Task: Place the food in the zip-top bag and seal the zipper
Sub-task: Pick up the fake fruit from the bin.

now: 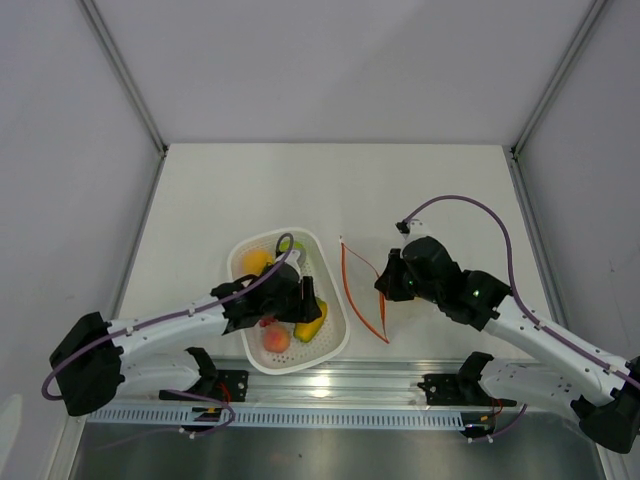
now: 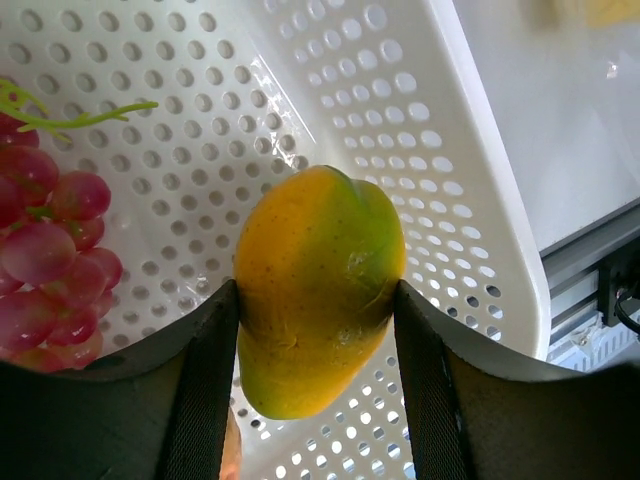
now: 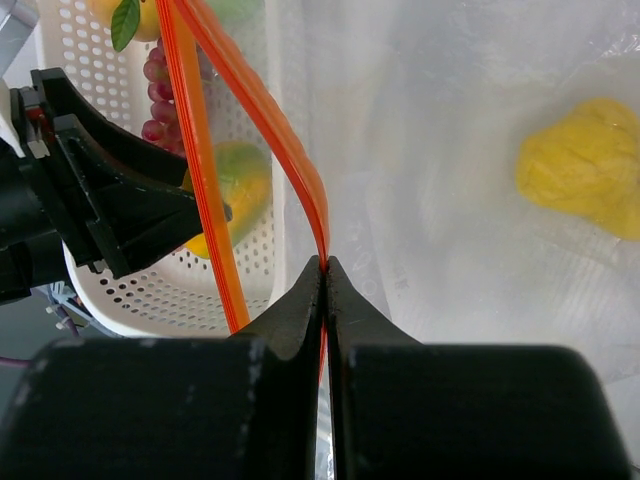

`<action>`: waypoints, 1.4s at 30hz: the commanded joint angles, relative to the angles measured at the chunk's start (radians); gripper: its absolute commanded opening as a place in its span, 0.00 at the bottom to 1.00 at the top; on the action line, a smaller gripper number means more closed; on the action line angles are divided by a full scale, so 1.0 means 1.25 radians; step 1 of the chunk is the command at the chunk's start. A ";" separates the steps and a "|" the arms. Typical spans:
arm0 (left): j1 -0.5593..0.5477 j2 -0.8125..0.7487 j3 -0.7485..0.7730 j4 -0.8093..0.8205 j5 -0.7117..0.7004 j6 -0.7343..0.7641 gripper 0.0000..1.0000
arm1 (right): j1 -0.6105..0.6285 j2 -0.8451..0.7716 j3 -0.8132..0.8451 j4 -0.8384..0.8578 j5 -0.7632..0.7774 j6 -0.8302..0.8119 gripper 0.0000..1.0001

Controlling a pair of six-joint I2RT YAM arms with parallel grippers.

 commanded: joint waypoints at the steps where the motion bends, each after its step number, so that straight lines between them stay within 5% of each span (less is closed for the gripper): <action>1: -0.001 -0.041 0.039 -0.026 -0.032 0.028 0.45 | -0.004 -0.020 0.008 0.000 0.013 -0.008 0.00; 7: -0.001 -0.102 0.073 -0.077 -0.065 0.039 0.39 | -0.004 -0.020 0.013 -0.004 0.013 -0.010 0.00; 21: -0.001 -0.264 0.197 -0.042 0.011 0.076 0.45 | -0.002 0.006 0.021 0.023 -0.017 -0.006 0.00; 33: -0.001 -0.153 0.196 0.113 0.227 -0.070 0.49 | 0.037 0.040 0.017 0.054 -0.007 0.014 0.00; 42: -0.001 -0.073 0.167 0.172 0.253 -0.117 0.49 | 0.063 0.031 0.027 0.056 0.005 0.023 0.00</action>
